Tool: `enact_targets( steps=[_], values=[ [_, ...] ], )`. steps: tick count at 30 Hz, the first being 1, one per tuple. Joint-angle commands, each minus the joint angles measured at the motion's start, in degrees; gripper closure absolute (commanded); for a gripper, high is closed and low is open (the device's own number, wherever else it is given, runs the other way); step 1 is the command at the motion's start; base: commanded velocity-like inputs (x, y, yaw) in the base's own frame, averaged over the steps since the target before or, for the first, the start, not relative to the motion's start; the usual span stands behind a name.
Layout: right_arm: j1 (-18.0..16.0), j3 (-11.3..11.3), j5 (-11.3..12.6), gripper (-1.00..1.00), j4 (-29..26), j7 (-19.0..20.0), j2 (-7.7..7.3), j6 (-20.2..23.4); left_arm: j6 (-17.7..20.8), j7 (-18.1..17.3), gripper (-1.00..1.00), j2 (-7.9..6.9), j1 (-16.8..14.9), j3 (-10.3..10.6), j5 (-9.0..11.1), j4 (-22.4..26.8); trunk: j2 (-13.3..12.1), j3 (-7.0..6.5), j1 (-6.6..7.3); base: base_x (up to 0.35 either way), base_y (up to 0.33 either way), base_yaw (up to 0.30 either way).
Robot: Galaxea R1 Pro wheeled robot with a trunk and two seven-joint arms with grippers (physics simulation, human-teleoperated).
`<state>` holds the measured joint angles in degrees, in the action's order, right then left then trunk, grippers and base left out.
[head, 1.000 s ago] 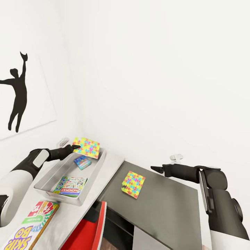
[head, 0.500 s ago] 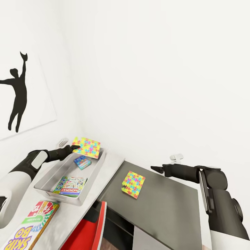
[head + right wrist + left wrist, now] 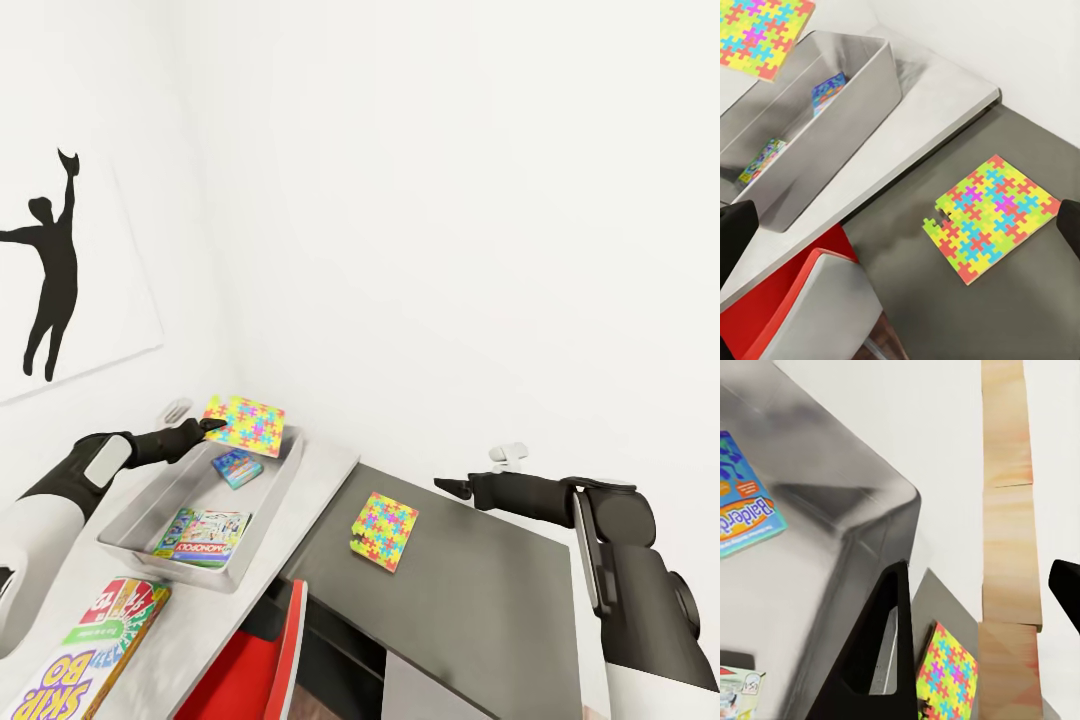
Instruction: Put all the toys in the child's room - the three board games (two on the bed and one on the table), the two jigsaw puzzles on the table, and the tennis ball on the table - inside the toy box on the table in the child's room.
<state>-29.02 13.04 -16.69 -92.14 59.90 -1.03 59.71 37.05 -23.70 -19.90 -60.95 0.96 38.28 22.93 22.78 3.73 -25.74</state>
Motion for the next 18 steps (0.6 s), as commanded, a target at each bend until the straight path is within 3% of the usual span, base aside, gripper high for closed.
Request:
enact_targets(
  steps=[1, 18],
  values=[
    [-0.1, 0.1, -0.6, -1.0, -0.1, 0.6, 0.0, 0.3, 0.3, 0.0, 1.0, -0.2, -0.1, 0.1, 0.3, 0.0, 0.1, 0.14, -0.04, 0.0, 0.0, 0.0],
    [-0.1, 0.1, -0.5, -1.0, -0.1, 0.6, 0.01, 0.3, 0.4, -0.1, 1.0, -0.89, 0.0, 0.1, 0.4, 0.1, 0.1, 0.14, -0.04, 0.047, 0.018, 0.0]
  ],
)
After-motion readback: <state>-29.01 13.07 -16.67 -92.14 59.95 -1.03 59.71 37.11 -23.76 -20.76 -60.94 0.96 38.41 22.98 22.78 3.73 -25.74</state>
